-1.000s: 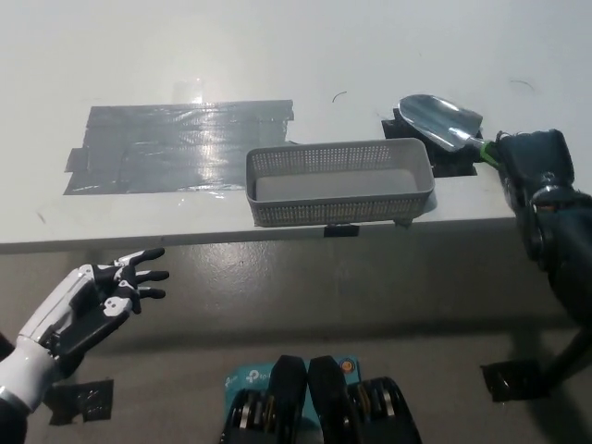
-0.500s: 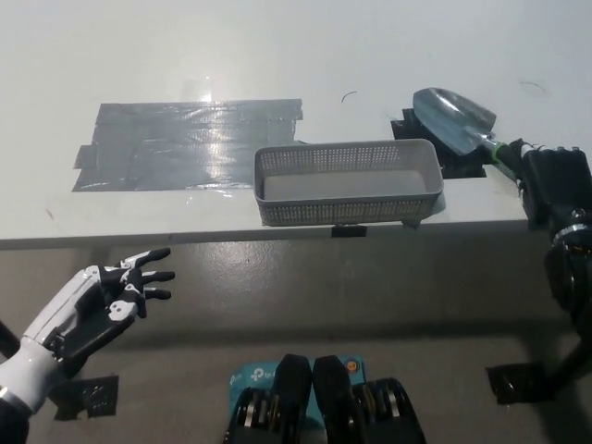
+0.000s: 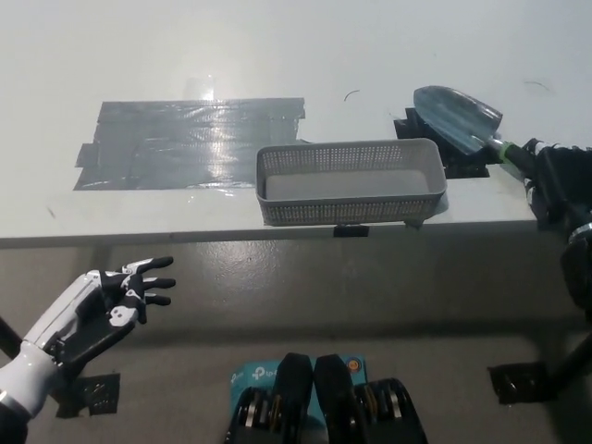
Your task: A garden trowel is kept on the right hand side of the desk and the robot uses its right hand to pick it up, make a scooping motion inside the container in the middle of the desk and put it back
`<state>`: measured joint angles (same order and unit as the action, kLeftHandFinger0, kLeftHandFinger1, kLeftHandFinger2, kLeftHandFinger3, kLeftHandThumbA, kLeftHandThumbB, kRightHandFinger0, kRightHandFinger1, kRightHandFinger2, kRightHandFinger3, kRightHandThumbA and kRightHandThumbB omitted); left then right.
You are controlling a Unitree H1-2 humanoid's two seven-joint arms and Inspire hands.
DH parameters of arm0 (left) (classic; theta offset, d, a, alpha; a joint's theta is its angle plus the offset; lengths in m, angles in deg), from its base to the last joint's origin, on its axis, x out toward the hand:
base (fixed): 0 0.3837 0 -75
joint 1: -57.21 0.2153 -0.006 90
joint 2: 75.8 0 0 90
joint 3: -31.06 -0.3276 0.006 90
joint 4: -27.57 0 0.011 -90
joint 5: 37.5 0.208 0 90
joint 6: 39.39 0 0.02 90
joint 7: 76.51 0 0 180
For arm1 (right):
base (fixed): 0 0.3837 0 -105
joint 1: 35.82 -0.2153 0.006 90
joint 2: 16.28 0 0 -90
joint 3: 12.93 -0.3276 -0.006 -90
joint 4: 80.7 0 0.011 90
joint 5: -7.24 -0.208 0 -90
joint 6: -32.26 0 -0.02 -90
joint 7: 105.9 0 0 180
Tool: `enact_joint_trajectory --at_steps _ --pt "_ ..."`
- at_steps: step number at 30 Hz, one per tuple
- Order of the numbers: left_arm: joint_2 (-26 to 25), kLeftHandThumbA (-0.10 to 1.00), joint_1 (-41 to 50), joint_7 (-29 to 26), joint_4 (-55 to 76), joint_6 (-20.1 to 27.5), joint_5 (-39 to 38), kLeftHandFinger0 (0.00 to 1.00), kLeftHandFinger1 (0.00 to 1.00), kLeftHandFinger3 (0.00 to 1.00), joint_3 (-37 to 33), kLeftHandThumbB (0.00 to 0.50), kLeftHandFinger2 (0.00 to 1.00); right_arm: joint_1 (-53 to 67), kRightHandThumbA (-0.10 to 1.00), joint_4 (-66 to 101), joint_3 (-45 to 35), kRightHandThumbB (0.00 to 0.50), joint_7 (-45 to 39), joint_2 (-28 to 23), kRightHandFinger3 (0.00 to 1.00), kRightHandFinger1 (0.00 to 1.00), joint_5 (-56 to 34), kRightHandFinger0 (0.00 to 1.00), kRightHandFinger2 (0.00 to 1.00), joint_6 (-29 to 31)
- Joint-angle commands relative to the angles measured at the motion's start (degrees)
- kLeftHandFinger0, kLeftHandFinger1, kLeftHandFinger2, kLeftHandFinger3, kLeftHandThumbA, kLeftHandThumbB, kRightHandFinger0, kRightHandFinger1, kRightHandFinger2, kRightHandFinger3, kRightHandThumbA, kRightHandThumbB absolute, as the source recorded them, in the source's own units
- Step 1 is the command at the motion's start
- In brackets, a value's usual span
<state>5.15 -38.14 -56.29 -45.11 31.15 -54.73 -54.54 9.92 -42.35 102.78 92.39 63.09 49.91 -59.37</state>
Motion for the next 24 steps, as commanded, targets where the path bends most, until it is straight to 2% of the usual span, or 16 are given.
enact_joint_trajectory --at_steps 1,2,3,4,5,6,7,8,10,11,14,23,24 --pt "-2.2 1.00 -0.2 1.2 0.5 2.3 0.3 0.77 0.80 1.00 0.6 0.168 0.86 -0.7 -0.10 3.7 -0.3 0.009 -4.8 -6.0 0.28 0.02 -0.1 0.00 0.22 1.9" --pt "-2.2 1.00 -0.2 1.2 0.4 2.2 0.3 0.77 0.81 1.00 0.5 0.170 0.86 -0.8 -0.10 4.8 -0.5 0.000 -5.8 -6.9 0.21 0.03 0.0 0.00 0.28 1.6" --pt "-2.5 1.00 -0.2 1.1 0.5 1.9 0.0 0.77 0.81 1.00 0.9 0.167 0.86 -1.5 -0.10 4.8 -0.7 0.000 -6.6 -7.4 0.23 0.11 -0.3 0.00 0.39 1.9" --pt "-2.5 1.00 -0.2 1.2 0.5 2.0 0.0 0.77 0.81 1.00 0.9 0.162 0.87 -1.6 -0.10 5.8 -1.2 0.000 -7.6 -8.1 0.42 0.16 -0.7 0.00 0.45 1.6" --pt "-2.6 1.00 -0.2 1.3 0.4 2.1 0.0 0.77 0.81 1.00 0.9 0.156 0.87 -1.7 -0.10 6.4 -1.5 0.000 -7.6 -8.9 0.39 0.14 -0.7 0.00 0.42 1.8" --pt "-2.6 1.00 -0.2 1.4 0.5 2.5 0.2 0.77 0.80 1.00 0.8 0.159 0.86 -1.8 -0.10 6.9 -1.8 0.000 -7.4 -9.9 0.24 0.15 -0.9 0.00 0.42 2.5" --pt "-2.7 1.00 -0.2 1.4 0.4 2.7 0.3 0.76 0.80 1.00 0.7 0.163 0.86 -2.2 -0.10 7.6 -2.6 0.000 -8.6 -11.2 0.15 0.15 -1.6 0.00 0.42 2.7" --pt "-2.7 1.00 -0.2 1.3 0.4 2.6 0.4 0.76 0.80 1.00 0.7 0.171 0.86 -2.2 -0.10 7.7 -2.8 0.007 -7.9 -11.5 0.11 0.17 -1.4 0.00 0.45 3.0" --pt "-2.9 1.00 0.0 1.2 0.5 2.6 0.7 0.76 0.80 1.00 0.7 0.171 0.87 -2.6 -0.10 7.1 -3.6 0.000 -5.9 -12.4 0.11 0.17 -1.2 0.00 0.46 4.1" --pt "-2.9 1.00 -0.1 1.2 0.5 2.4 0.8 0.76 0.80 1.00 0.7 0.172 0.87 -2.6 -0.10 7.4 -4.0 0.000 -6.2 -12.7 0.15 0.20 -1.3 0.00 0.50 4.1" --pt "-2.9 1.00 0.3 1.3 0.6 2.5 0.4 0.78 0.82 1.00 0.9 0.168 0.89 -2.5 -0.10 9.7 -5.1 0.000 -6.8 -14.3 0.23 0.19 -1.2 0.00 0.47 4.6" --pt "-2.9 1.00 0.3 1.3 0.3 1.9 0.3 0.78 0.81 1.00 0.8 0.177 0.88 -2.6 -0.10 15.5 -7.4 0.000 -10.3 -16.2 0.21 0.20 -1.5 0.00 0.47 6.1" --pt "-3.1 1.00 0.0 1.4 0.5 1.8 0.2 0.78 0.81 1.00 0.9 0.161 0.88 -2.9 -0.10 16.7 -7.4 0.000 -11.4 -16.1 0.23 0.22 -1.3 0.00 0.49 5.4"
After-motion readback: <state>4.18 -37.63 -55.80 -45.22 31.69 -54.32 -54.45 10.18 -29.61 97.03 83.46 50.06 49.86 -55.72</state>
